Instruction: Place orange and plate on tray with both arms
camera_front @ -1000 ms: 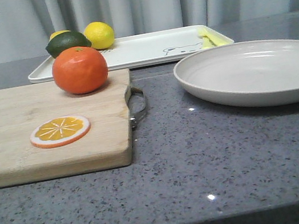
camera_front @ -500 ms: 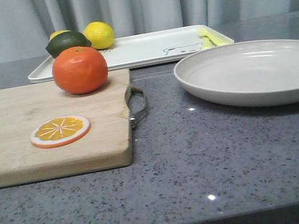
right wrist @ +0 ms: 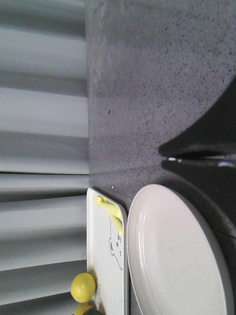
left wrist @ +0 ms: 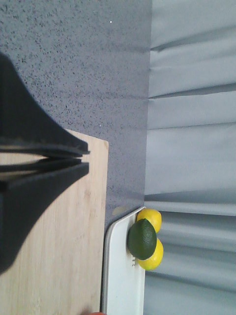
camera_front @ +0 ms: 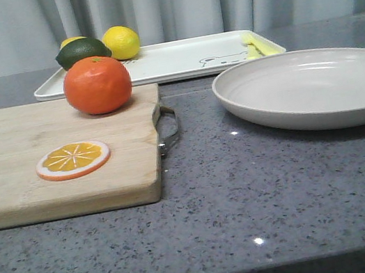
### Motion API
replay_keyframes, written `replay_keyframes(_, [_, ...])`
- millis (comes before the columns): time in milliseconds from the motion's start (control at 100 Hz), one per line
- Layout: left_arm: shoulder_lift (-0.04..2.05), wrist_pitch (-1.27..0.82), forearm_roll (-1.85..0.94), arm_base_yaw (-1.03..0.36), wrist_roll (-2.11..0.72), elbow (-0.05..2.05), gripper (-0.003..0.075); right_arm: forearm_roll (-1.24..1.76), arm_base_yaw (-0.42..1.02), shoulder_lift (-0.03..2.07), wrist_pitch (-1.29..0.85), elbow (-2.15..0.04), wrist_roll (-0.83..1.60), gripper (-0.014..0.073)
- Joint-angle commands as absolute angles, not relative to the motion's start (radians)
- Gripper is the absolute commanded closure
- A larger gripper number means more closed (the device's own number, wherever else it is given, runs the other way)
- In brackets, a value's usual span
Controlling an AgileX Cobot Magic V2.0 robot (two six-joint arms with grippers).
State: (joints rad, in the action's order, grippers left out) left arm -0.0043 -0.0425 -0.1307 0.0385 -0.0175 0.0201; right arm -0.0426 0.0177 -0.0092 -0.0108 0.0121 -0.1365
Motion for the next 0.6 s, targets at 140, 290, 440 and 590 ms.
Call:
replay_keyframes(140, [0.038, 0.023, -0.136, 0.032, -0.016, 0.152, 0.0739, -0.055, 0.014, -0.007, -0.083, -0.132, -0.133, 0.0659])
replay_keyframes(290, [0.11, 0.023, -0.136, 0.032, -0.016, 0.213, 0.0739, -0.055, 0.014, 0.063, -0.126, -0.188, -0.133, 0.0659])
replay_keyframes(440, [0.189, 0.023, -0.136, 0.032, -0.016, 0.273, 0.0739, -0.055, 0.014, 0.17, -0.129, -0.251, -0.133, 0.0659])
replay_keyframes(590, [0.26, 0.022, -0.141, 0.032, -0.014, 0.32, 0.0739, -0.055, 0.014, 0.285, -0.128, -0.324, -0.133, 0.0659])
